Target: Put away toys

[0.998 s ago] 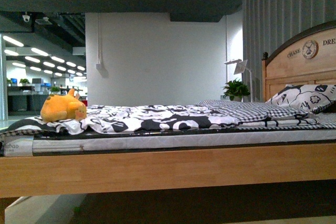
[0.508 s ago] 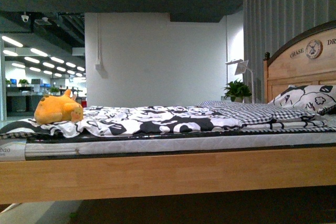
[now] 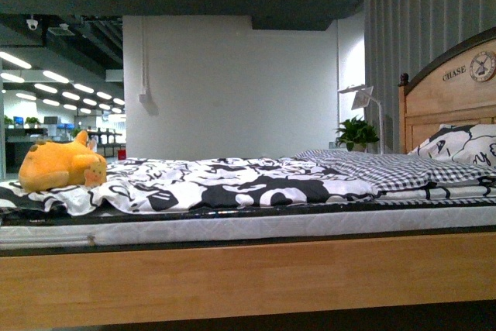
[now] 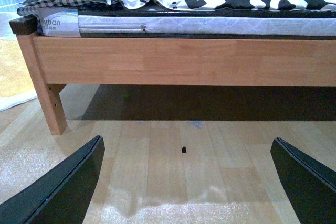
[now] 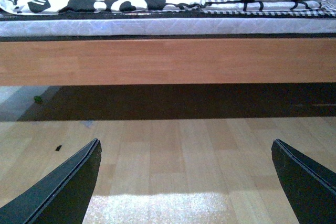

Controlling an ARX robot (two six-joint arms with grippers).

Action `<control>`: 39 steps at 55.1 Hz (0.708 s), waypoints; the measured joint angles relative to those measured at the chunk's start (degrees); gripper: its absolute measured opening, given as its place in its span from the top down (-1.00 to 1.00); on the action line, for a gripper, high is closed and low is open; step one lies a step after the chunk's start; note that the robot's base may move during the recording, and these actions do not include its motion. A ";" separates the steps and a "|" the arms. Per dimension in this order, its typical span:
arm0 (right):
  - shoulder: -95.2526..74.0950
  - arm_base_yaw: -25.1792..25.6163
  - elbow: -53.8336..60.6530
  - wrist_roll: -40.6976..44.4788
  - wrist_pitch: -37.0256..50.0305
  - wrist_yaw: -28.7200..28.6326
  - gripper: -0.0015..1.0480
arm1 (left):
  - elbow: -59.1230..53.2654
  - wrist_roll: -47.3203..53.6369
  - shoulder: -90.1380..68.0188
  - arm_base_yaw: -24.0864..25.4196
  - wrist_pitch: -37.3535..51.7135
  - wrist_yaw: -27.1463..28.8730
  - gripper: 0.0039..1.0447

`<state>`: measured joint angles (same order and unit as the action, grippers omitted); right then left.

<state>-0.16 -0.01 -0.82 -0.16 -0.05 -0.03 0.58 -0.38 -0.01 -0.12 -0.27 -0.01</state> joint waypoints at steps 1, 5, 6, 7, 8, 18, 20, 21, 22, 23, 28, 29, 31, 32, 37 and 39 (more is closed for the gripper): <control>0.00 0.00 0.00 0.00 0.00 0.02 -0.87 | 0.00 0.00 0.00 0.00 0.00 0.00 -0.88; 0.00 0.00 0.00 0.00 0.00 0.00 -0.87 | 0.00 0.00 0.00 0.00 0.00 0.00 -0.88; 0.00 0.00 0.00 0.02 0.00 0.02 -0.87 | 0.00 0.00 0.00 0.00 0.00 0.00 -0.88; 0.00 0.00 0.00 0.02 0.00 0.02 -0.87 | 0.00 0.00 0.00 0.00 0.00 0.00 -0.88; 0.00 0.00 0.00 0.02 0.00 0.02 -0.87 | 0.00 0.00 0.00 0.00 0.00 0.00 -0.88; 0.00 0.00 0.00 0.00 0.00 0.02 -0.87 | 0.00 0.00 -0.02 0.00 0.00 0.02 -0.88; 0.00 0.00 0.00 0.02 0.00 0.00 -0.87 | 0.00 0.02 0.00 0.00 0.00 -0.02 -0.88; 0.00 0.00 0.00 0.00 0.00 0.04 -0.87 | 0.00 0.00 0.00 0.00 0.00 0.00 -0.88; 0.00 0.00 0.00 0.02 0.00 0.02 -0.87 | 0.00 0.00 0.00 0.00 0.00 0.00 -0.88; 0.00 0.00 0.00 0.02 -0.02 0.02 -0.87 | 0.00 0.00 0.00 0.00 0.00 0.00 -0.88; 0.00 0.00 0.00 0.02 0.00 0.02 -0.87 | 0.00 0.00 0.00 0.00 0.00 0.00 -0.88; 0.00 0.00 0.00 0.00 -0.02 0.02 -0.87 | 0.00 0.00 0.00 0.00 0.00 0.00 -0.88; 0.00 0.00 0.00 0.00 0.00 0.02 -0.87 | 0.00 0.00 0.00 0.00 0.00 0.00 -0.88; 0.00 0.00 0.00 0.02 -0.02 0.02 -0.87 | 0.00 0.02 -0.02 0.00 0.00 0.00 -0.88; 0.00 0.00 0.00 0.00 -0.02 0.00 -0.87 | 0.00 0.00 0.00 0.00 0.00 0.00 -0.88; 0.00 0.00 0.00 0.02 -0.02 0.00 -0.87 | 0.00 0.00 0.00 0.00 0.00 0.00 -0.88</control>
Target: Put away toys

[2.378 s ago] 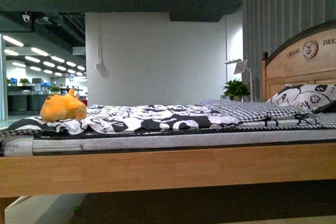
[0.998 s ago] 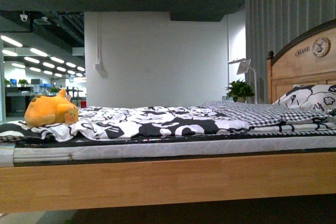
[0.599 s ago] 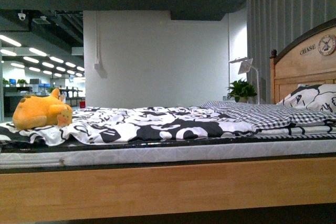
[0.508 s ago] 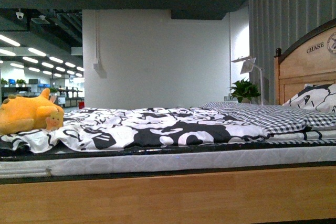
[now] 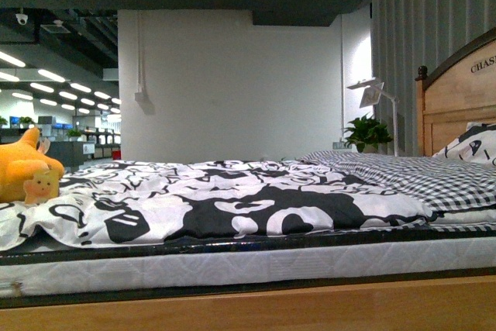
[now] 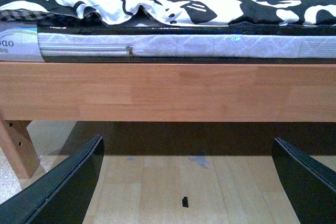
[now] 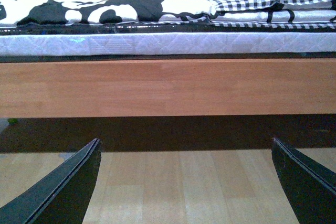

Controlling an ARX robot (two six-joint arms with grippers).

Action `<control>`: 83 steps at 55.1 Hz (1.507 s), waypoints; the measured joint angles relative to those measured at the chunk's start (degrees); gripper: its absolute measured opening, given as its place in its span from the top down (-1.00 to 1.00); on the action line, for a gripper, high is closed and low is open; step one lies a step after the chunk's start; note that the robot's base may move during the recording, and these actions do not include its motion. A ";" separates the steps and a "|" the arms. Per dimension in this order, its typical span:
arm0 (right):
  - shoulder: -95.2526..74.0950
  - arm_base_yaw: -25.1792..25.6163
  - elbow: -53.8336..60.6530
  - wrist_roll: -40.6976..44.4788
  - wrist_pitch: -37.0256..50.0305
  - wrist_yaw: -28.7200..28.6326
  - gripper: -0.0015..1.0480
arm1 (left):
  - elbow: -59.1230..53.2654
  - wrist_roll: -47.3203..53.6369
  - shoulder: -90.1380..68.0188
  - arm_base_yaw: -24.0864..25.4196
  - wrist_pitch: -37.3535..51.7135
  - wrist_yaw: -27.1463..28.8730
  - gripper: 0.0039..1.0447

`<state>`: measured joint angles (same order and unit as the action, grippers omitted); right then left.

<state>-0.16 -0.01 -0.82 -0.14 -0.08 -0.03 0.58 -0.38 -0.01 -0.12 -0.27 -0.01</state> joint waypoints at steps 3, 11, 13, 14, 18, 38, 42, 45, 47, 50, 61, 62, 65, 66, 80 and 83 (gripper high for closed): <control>0.00 0.00 0.00 -0.02 0.00 0.00 -0.87 | 0.00 0.02 0.00 0.02 0.00 -0.02 -0.88; 0.02 0.00 0.00 -0.02 0.00 0.02 -0.87 | 0.00 0.00 0.00 0.00 0.00 0.00 -0.88; -0.02 0.00 0.00 -0.02 0.00 0.00 -0.87 | 0.00 0.00 -0.02 0.00 0.00 -0.02 -0.88; -0.02 0.00 0.00 0.00 0.02 0.00 -0.87 | 0.00 0.02 -0.02 0.00 0.00 -0.02 -0.88; 0.00 0.00 0.00 0.00 0.02 0.00 -0.87 | 0.00 0.00 -0.02 0.02 0.00 0.02 -0.88; 0.00 0.00 0.00 0.00 0.02 -0.02 -0.87 | 0.00 0.00 -0.02 0.02 0.00 0.11 -0.88; 0.02 -0.02 0.00 0.00 0.02 0.00 -0.87 | 0.00 0.02 0.00 0.02 0.00 0.00 -0.88; -0.02 0.00 0.00 0.00 0.02 0.00 -0.87 | 0.00 0.00 -0.04 0.02 0.00 0.00 -0.88; -0.11 0.00 0.00 0.00 0.02 0.00 -0.87 | 0.00 0.00 -0.04 0.02 0.00 0.02 -0.88; -0.07 -0.02 0.00 -0.02 0.02 0.00 -0.87 | 0.00 0.00 -0.02 0.02 0.00 0.02 -0.88; -0.07 -0.02 0.00 0.00 0.02 0.00 -0.87 | 0.00 0.00 -0.02 0.02 0.00 0.02 -0.88; -0.07 -0.02 0.00 0.00 0.02 0.00 -0.87 | 0.00 0.00 -0.02 0.02 0.00 0.02 -0.88; -0.07 -0.02 0.00 0.00 0.02 0.00 -0.87 | 0.00 0.00 -0.02 0.02 0.00 0.00 -0.88; -0.07 -0.02 0.00 0.00 0.02 0.00 -0.87 | 0.00 0.00 -0.02 0.02 0.00 0.00 -0.88; -0.07 -0.02 0.00 -0.02 0.02 0.22 -0.87 | 0.00 0.04 -0.02 0.02 0.00 -0.07 -0.88; -0.07 -0.02 0.00 -0.02 0.02 0.20 -0.87 | 0.00 0.04 -0.02 0.02 0.00 -0.04 -0.88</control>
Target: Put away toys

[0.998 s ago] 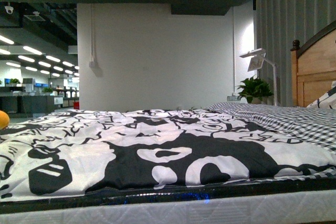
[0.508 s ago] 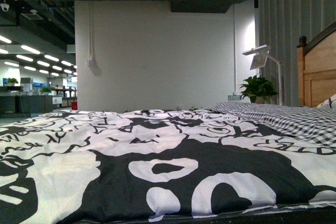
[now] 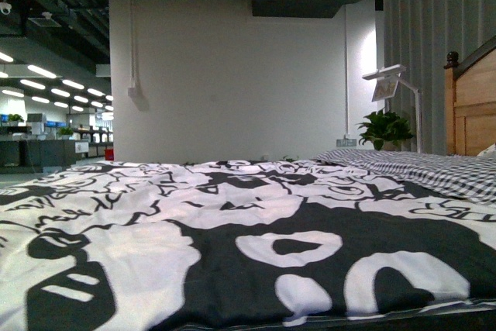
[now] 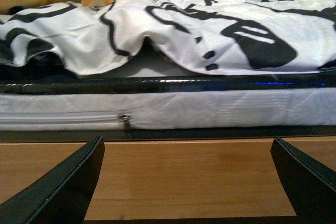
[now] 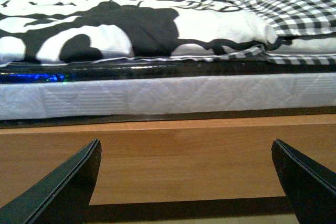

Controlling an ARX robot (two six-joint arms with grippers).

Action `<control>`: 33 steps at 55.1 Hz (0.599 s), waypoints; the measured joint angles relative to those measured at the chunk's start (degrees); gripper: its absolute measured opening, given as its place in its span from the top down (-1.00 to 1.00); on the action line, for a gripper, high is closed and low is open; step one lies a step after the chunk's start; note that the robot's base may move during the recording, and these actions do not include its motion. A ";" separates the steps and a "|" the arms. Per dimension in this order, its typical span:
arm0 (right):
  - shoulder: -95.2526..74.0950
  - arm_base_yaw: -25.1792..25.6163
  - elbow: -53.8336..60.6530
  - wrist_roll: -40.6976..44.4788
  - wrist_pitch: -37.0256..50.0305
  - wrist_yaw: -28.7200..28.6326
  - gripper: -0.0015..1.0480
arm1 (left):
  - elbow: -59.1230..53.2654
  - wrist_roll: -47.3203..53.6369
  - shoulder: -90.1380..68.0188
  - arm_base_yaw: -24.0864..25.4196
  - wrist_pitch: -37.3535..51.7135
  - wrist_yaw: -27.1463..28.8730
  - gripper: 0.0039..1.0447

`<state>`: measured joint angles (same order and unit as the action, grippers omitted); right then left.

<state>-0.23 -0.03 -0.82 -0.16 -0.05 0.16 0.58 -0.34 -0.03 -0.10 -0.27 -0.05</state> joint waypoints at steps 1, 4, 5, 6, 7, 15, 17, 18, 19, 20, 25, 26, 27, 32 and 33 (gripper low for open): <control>0.00 0.00 0.00 0.00 0.00 0.00 -0.87 | 0.00 0.00 0.00 0.00 0.00 0.00 -0.88; 0.00 0.00 0.00 0.00 0.00 -0.02 -0.87 | 0.00 0.00 0.00 0.00 0.00 0.02 -0.88; 0.02 0.00 0.00 0.02 0.00 -0.02 -0.87 | 0.00 0.00 0.00 0.00 0.00 0.00 -0.88; 0.02 0.00 0.00 0.02 0.00 0.00 -0.87 | 0.00 0.00 0.00 0.00 0.00 0.04 -0.88; 0.00 0.00 0.00 0.00 -0.02 -0.04 -0.87 | 0.00 0.00 0.00 0.00 0.00 0.02 -0.88; -0.07 0.00 0.00 0.02 -0.07 -0.20 -0.87 | 0.00 0.04 -0.04 0.00 -0.04 0.09 -0.88; 0.04 0.00 0.00 0.00 -0.04 -0.20 -0.87 | 0.00 0.04 0.07 0.00 -0.04 -0.02 -0.88; 0.09 0.00 0.00 0.00 -0.02 -0.20 -0.87 | 0.00 0.07 0.07 0.00 -0.02 0.07 -0.88; 0.09 0.00 0.00 0.00 -0.02 -0.17 -0.87 | 0.00 0.07 0.04 0.00 -0.02 0.07 -0.88; 0.04 0.00 0.00 0.00 -0.04 -0.17 -0.87 | 0.00 0.07 0.00 0.00 -0.07 0.02 -0.88; 0.04 0.00 -0.02 0.02 0.04 -0.20 -0.87 | 0.00 0.07 0.04 0.00 -0.02 0.11 -0.88; 0.02 0.00 0.00 0.00 0.02 -0.17 -0.87 | 0.00 0.07 -0.02 0.00 -0.04 0.04 -0.88; 0.00 0.00 0.00 0.00 0.02 -0.15 -0.87 | 0.00 0.09 -0.04 0.00 -0.04 0.04 -0.88; 0.02 0.00 0.00 0.00 0.00 -0.13 -0.87 | 0.00 0.07 -0.02 0.00 -0.02 0.09 -0.88; -0.04 0.00 0.00 0.02 0.00 -0.13 -0.87 | 0.00 0.09 -0.04 0.00 0.00 0.20 -0.88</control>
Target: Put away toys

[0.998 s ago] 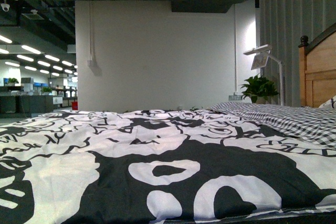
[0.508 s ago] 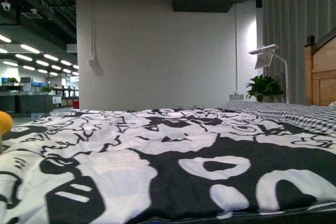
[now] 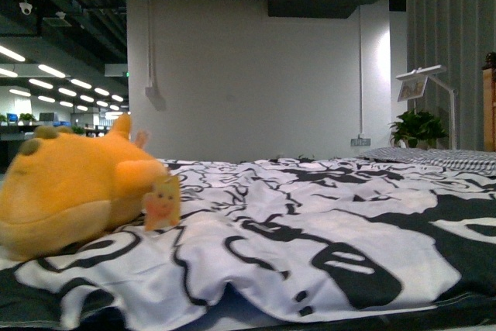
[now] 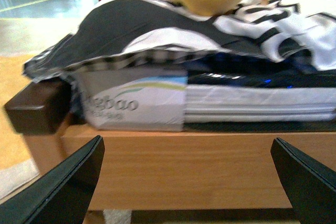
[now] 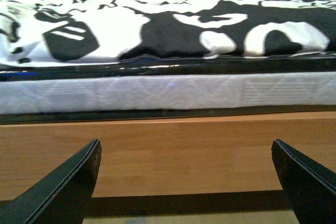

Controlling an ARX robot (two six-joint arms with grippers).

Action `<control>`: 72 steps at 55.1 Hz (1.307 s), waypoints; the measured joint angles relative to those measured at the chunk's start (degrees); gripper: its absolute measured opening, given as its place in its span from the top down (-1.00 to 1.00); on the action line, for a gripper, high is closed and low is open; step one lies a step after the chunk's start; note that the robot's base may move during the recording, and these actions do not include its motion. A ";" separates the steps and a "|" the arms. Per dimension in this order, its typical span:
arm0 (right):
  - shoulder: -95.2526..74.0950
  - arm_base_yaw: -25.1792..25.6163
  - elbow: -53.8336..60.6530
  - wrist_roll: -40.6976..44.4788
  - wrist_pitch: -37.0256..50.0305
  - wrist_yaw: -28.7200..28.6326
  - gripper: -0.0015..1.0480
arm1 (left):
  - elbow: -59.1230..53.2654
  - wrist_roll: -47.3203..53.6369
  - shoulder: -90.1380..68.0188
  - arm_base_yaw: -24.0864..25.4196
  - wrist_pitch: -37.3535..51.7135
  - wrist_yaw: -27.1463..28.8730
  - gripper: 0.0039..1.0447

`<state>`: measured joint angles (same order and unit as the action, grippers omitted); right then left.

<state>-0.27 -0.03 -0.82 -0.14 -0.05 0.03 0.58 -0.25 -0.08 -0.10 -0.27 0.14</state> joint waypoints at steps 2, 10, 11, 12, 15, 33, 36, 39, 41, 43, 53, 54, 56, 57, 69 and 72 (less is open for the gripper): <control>0.07 0.00 -0.02 -0.02 0.02 -0.11 -0.87 | 0.00 0.00 0.09 0.00 0.02 -0.15 -0.88; 0.11 0.00 0.00 0.00 0.04 -0.17 -0.87 | 0.00 0.00 0.09 0.00 0.04 -0.07 -0.88; 0.04 -0.02 -0.02 -0.02 0.04 -0.04 -0.87 | 0.00 0.00 0.02 0.00 0.04 -0.11 -0.88; -0.04 0.00 -0.02 0.00 0.02 -0.07 -0.87 | 0.00 0.00 -0.02 0.00 0.04 -0.11 -0.88; 0.04 0.00 -0.02 0.00 0.04 -0.07 -0.87 | 0.00 0.00 0.07 -0.02 0.11 -0.13 -0.88; 0.11 0.04 0.00 0.00 0.00 -0.42 -0.87 | -0.02 0.00 0.09 -0.07 0.07 0.07 -0.88; 0.09 0.04 0.00 0.00 0.00 -0.44 -0.87 | -0.02 0.00 0.09 -0.04 0.07 0.04 -0.88; 0.11 0.04 0.00 0.00 0.00 -0.33 -0.87 | -0.02 0.00 0.09 -0.04 0.07 0.04 -0.88; 0.11 0.04 0.00 0.00 0.00 -0.31 -0.87 | -0.02 0.00 0.09 -0.04 0.07 0.00 -0.88; 0.11 0.04 0.00 0.00 0.00 -0.28 -0.87 | -0.02 0.02 0.09 -0.04 0.07 0.00 -0.88; -1.42 -2.03 -0.02 -5.73 1.03 8.46 -0.87 | -0.02 0.00 0.09 -0.04 0.07 0.00 -0.88; -2.10 -1.97 -0.02 -6.88 1.55 8.92 -0.87 | -0.02 0.00 0.09 -0.04 0.07 0.00 -0.88; -3.63 -1.53 -0.07 -8.48 2.47 9.07 -0.87 | -0.02 0.02 0.09 -0.04 0.04 -0.04 -0.88; -4.37 -1.25 -0.07 -9.42 3.02 8.94 -0.87 | -0.02 0.02 0.09 -0.04 0.07 -0.04 -0.88; -14.95 2.62 -2.80 -12.37 12.09 4.04 -0.87 | -0.02 0.00 0.09 -0.04 0.07 -0.04 -0.88; -18.86 3.02 -4.22 -12.37 15.89 2.99 -0.87 | -0.02 0.02 0.09 -0.04 0.07 -0.04 -0.88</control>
<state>-19.14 2.98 -5.04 -12.51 15.84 3.03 0.56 -0.23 0.01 -0.14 -0.21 0.10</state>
